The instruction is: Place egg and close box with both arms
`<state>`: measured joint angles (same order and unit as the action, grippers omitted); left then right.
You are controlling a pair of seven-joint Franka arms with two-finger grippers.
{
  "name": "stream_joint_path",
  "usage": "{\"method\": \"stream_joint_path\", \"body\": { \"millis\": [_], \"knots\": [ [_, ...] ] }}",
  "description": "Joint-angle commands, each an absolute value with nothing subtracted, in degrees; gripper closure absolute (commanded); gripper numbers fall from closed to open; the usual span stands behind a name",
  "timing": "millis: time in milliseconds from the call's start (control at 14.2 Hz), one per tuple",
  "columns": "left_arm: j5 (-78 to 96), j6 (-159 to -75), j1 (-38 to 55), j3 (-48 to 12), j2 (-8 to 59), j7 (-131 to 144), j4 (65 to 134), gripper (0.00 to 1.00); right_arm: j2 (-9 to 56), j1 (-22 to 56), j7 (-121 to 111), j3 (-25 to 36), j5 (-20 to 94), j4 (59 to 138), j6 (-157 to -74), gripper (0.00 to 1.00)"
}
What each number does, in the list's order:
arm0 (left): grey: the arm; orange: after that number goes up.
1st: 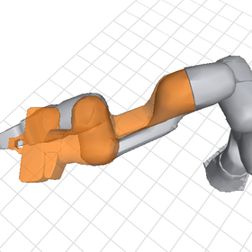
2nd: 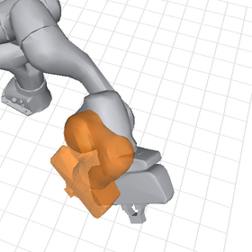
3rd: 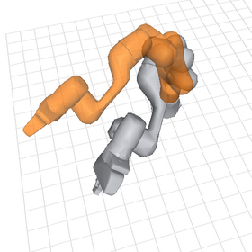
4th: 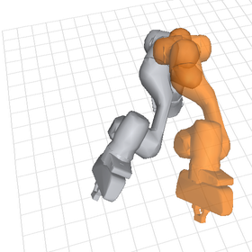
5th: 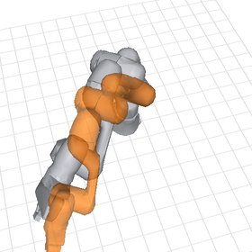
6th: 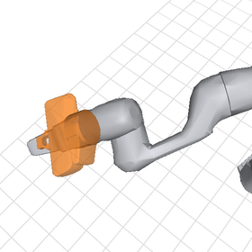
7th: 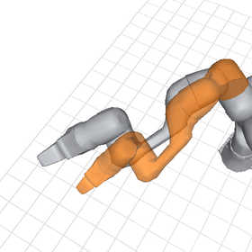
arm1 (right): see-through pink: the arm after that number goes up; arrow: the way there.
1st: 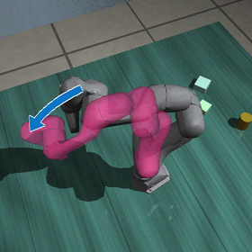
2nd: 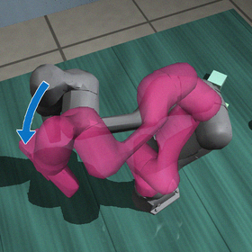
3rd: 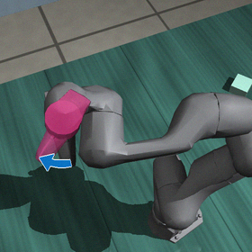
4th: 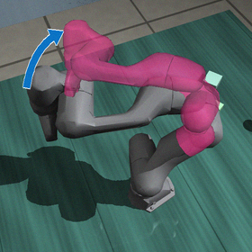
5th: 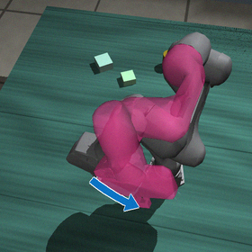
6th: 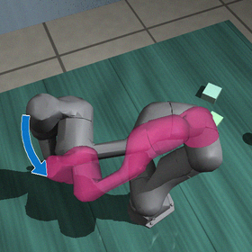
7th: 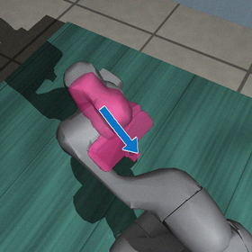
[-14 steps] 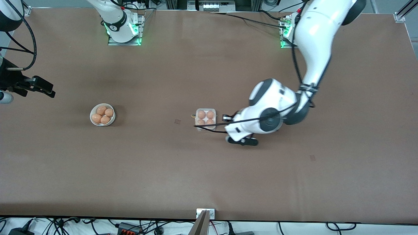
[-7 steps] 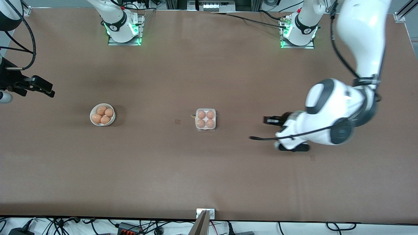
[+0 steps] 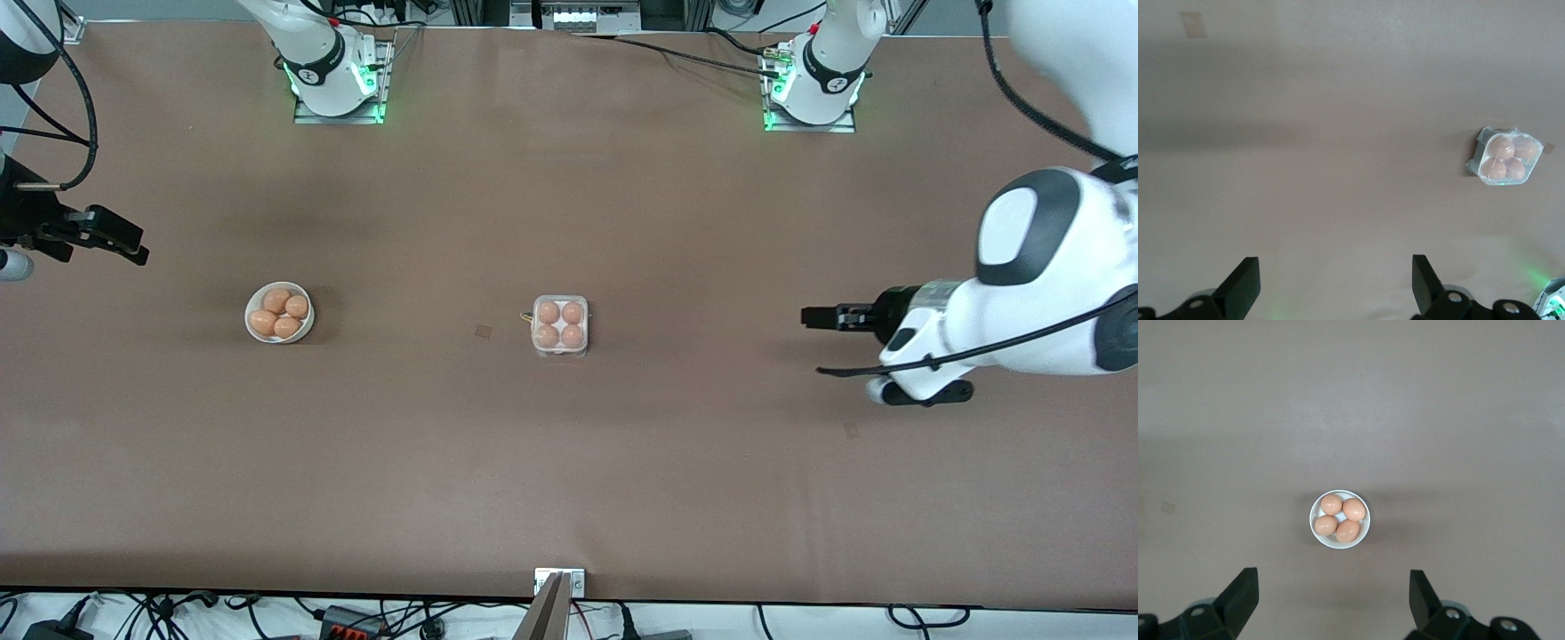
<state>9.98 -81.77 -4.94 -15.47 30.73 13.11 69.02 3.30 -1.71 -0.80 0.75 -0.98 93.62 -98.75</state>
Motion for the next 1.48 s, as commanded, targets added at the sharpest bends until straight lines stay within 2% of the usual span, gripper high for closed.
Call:
{"method": "stream_joint_path", "body": {
  "millis": [0,141,424,565,706,847,1412],
  "knots": [
    [8.96,-80.86,-8.50,-15.82,27.35,10.03,70.05,0.00,2.20,-1.50,-0.70,0.88,-1.67,93.78,-98.09,0.00],
    [7.57,-80.42,-9.84,-15.73,26.46,10.19,70.05,0.00,1.85,-1.58,-0.62,0.88,-1.50,93.78,-97.82,0.00],
    [-0.26,-79.72,-9.23,-16.70,18.92,12.38,71.36,0.00,1.23,-1.58,-1.14,0.88,-1.58,93.87,-96.86,0.00],
    [0.09,-80.07,-9.58,-16.44,17.67,13.53,72.07,0.00,1.05,-1.67,-1.41,0.88,-1.67,94.22,-96.50,0.00],
    [0.26,-81.20,-9.58,-16.52,14.35,15.02,76.52,0.00,1.05,-1.58,-1.41,0.88,-1.58,94.57,-96.42,0.00],
    [0.26,-88.12,-9.49,-16.96,9.69,17.57,84.51,0.00,0.44,-1.58,-1.41,0.88,-1.32,95.80,-96.59,0.00],
    [0.35,-89.56,-12.04,-16.96,5.98,10.90,89.11,0.00,-0.70,-1.67,-1.32,0.97,-0.53,98.43,-98.43,0.00]
  ]
}}
